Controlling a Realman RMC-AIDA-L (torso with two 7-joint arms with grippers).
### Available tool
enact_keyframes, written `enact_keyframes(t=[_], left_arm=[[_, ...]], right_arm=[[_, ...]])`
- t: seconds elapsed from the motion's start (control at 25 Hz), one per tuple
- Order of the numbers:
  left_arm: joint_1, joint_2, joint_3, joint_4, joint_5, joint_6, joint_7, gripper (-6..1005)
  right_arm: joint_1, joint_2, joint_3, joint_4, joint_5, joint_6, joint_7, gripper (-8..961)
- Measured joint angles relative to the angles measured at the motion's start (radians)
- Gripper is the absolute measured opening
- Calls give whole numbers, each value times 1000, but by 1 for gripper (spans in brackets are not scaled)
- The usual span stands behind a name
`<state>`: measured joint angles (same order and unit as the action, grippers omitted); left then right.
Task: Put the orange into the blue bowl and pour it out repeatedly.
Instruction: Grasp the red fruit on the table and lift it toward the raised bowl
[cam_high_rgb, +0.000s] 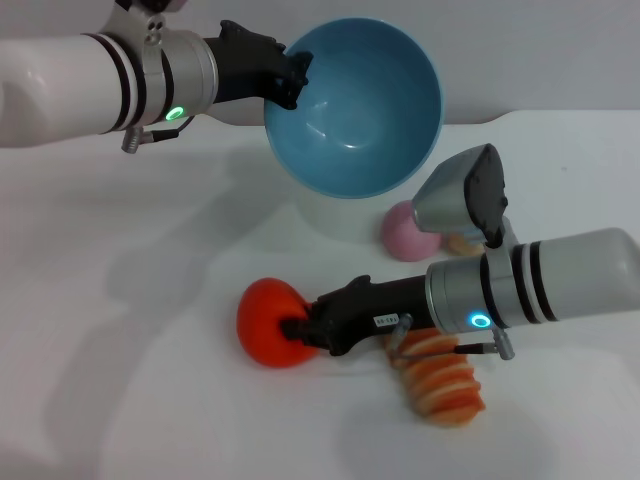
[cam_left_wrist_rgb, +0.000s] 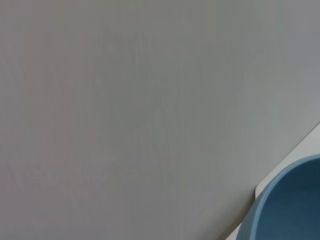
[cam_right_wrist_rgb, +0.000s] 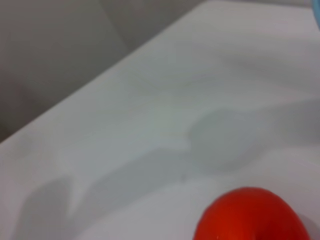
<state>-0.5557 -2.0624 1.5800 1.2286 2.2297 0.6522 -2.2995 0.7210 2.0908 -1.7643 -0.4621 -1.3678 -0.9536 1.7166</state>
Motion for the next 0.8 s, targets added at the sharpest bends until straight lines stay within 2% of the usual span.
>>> enact_keyframes(t=[0.08,0.32,0.44,0.56,0.64,0.68,0.8], left_arm=[[1,0,2,0,0,0,0,-1],[-1,-1,4,-1,0,0,0,-1],[-2,-1,4,-4,3,0,0,-1],[-1,1,3,-11,4,4,0,-1],[-7,3,-2,-27,17,12,0,-1],[-10,3,-3,-33,22,16,-1,-1],[-22,3,-4,-44,62,48,-24,-1]], right_arm=[[-30,-2,0,-41,0,-2,-3,186],[-73,-9,13,-92,1,-28,-34,107],[-103,-24,62,-151,-5,-95,-44,81],[-142,-47,195,-230,-23,-251,-88,61],[-162,-62,341,-283,-69,-405,-142,54],[-166,-66,386,-295,-84,-445,-152,51],[-189,-79,611,-340,-116,-612,-157,40]])
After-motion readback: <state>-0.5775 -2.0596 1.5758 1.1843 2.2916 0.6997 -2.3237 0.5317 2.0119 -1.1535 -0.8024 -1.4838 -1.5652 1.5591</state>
